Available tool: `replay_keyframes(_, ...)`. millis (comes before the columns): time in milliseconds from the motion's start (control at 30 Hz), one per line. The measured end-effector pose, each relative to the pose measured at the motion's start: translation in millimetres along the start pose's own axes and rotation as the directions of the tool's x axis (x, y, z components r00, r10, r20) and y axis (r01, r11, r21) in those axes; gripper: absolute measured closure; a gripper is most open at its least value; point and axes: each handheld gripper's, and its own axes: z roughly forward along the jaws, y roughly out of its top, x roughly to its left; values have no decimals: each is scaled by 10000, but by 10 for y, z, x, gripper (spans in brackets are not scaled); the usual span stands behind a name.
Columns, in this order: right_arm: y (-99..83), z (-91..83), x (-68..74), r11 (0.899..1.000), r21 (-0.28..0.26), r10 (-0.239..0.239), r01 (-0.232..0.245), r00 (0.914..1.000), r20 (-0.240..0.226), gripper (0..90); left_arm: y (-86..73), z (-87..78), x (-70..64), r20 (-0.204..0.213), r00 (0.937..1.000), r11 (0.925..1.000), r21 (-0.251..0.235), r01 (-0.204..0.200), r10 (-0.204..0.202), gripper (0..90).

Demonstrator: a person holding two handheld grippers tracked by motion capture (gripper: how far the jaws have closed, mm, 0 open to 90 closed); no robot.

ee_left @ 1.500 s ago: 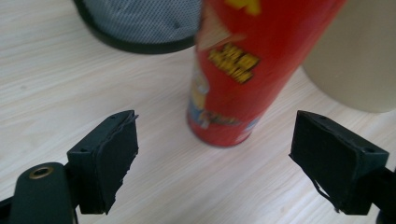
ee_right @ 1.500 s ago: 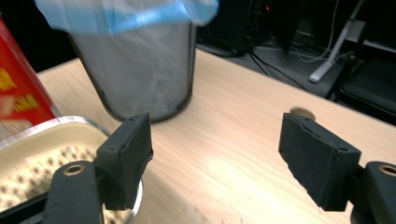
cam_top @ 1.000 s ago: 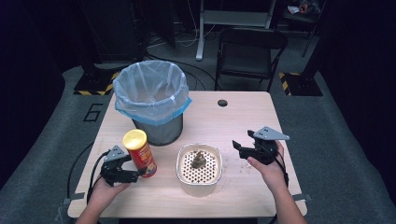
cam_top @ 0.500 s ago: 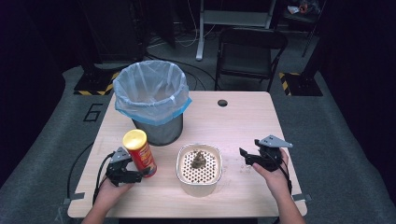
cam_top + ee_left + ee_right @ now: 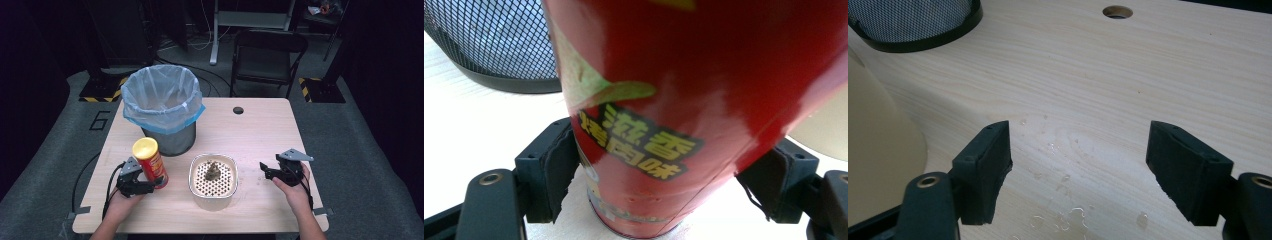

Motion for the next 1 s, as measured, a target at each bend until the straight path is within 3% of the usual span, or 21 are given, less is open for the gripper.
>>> replay_keyframes(233, -67, 38, -64, 9996, 221, 174, -178, 9997, 169, 261, 9, -9, -18, -78, 10000, 9999, 102, 17, -16, 228)
replay_keyframes(400, -105, 59, -100, 9992, 371, 159, -166, 9997, 182, 262, 75, -107, -60, -82, 10000, 9995, -312, -17, 15, 228)
replay_keyframes(500, -119, 58, -113, 9991, 384, 164, -172, 9996, 231, 263, 100, -146, -73, -42, 10000, 9995, -307, -86, 85, 228)
replay_keyframes(633, -131, 68, -125, 9987, 463, 201, -214, 9994, 284, 265, 165, -231, -105, 119, 9994, 9988, -375, 328, -324, 228)
replay_keyframes(700, -131, 80, -114, 9985, 523, 125, -139, 9996, 268, 265, 197, -274, -118, 230, 9986, 9986, -208, 485, -480, 228)
replay_keyframes(1000, -142, 114, -67, 9978, 657, -9, -7, 9997, 251, 266, 325, -428, -177, 264, 9993, 9996, 15, 268, -269, 228)
